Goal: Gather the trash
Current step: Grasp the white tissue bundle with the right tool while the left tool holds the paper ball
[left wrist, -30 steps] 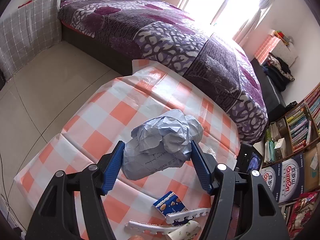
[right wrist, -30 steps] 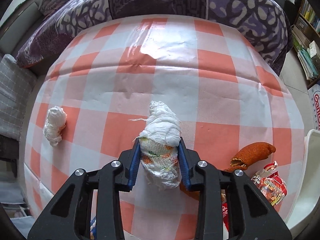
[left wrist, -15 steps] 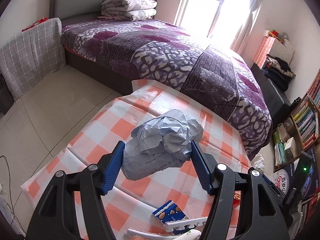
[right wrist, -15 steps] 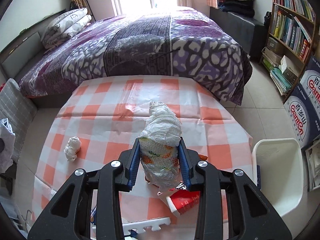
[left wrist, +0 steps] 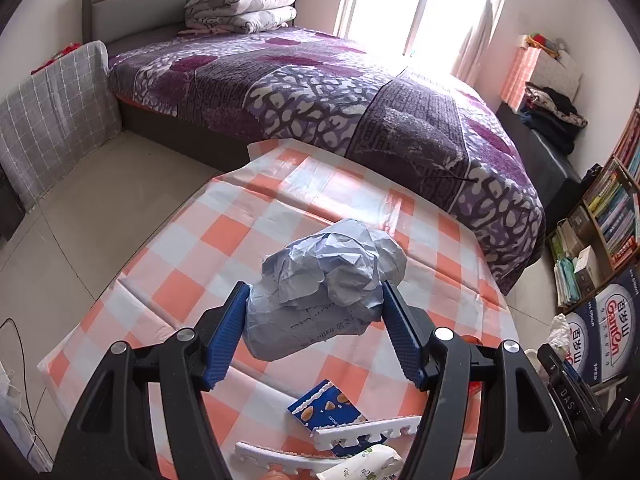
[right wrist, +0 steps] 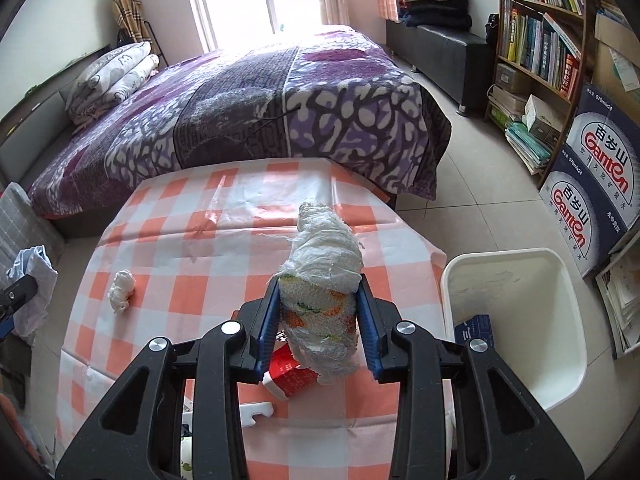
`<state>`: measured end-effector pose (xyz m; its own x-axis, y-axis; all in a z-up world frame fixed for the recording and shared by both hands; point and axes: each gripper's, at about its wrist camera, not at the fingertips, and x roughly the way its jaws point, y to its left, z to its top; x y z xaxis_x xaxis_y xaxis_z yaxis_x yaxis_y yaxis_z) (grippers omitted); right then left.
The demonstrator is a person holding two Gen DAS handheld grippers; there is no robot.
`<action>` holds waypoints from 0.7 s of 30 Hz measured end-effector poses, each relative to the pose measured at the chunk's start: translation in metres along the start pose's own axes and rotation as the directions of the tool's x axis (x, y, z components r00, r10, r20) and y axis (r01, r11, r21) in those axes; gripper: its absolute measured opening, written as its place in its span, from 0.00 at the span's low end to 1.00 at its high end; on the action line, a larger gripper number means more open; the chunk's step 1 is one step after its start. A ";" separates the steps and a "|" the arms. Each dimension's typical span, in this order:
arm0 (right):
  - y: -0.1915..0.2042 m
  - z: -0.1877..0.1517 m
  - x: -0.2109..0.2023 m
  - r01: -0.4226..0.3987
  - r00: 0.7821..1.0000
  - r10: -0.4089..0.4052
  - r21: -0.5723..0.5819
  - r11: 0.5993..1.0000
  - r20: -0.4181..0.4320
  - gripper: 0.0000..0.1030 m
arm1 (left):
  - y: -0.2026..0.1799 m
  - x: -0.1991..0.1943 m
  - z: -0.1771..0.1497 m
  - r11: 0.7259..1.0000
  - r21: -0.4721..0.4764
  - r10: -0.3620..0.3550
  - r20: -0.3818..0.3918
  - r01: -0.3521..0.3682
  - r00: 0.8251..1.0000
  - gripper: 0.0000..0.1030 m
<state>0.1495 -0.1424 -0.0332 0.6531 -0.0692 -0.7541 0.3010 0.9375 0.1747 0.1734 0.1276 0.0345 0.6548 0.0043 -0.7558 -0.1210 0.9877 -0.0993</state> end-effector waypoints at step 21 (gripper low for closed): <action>-0.062 0.004 -0.015 0.014 1.000 -0.015 0.074 0.997 0.010 0.34 | -0.083 0.005 -0.027 0.992 0.125 -0.022 -0.007 0.023 1.000 0.63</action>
<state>0.1239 -0.2006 -0.0295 0.6557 -0.0866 -0.7500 0.3611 0.9084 0.2107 0.1667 0.0416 0.0216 0.6522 -0.0184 -0.7578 -0.0120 0.9993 -0.0346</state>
